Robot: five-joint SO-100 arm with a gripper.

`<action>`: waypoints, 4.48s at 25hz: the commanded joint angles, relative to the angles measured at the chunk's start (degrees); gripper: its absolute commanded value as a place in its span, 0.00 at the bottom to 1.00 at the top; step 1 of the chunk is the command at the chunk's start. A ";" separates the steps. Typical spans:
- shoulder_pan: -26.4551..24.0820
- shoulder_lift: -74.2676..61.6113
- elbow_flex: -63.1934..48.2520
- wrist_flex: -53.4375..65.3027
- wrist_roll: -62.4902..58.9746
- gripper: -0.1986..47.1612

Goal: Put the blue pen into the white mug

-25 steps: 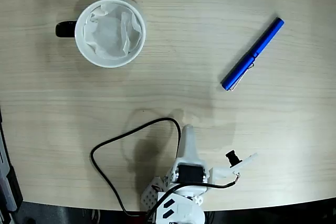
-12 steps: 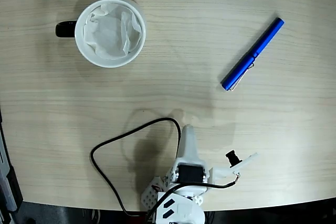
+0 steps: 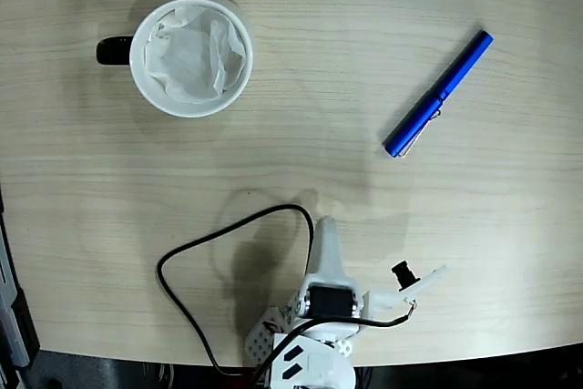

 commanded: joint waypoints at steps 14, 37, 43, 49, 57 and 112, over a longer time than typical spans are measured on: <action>-0.26 3.96 -0.35 1.05 0.79 0.00; -0.62 0.00 -2.02 0.79 0.79 0.00; 0.00 -13.10 -9.58 -5.36 0.53 0.00; 1.41 -33.49 -24.79 -6.33 0.53 0.00; 9.05 -64.25 -48.52 -3.78 -2.64 0.00; 19.16 -135.70 -114.35 22.94 -95.54 0.40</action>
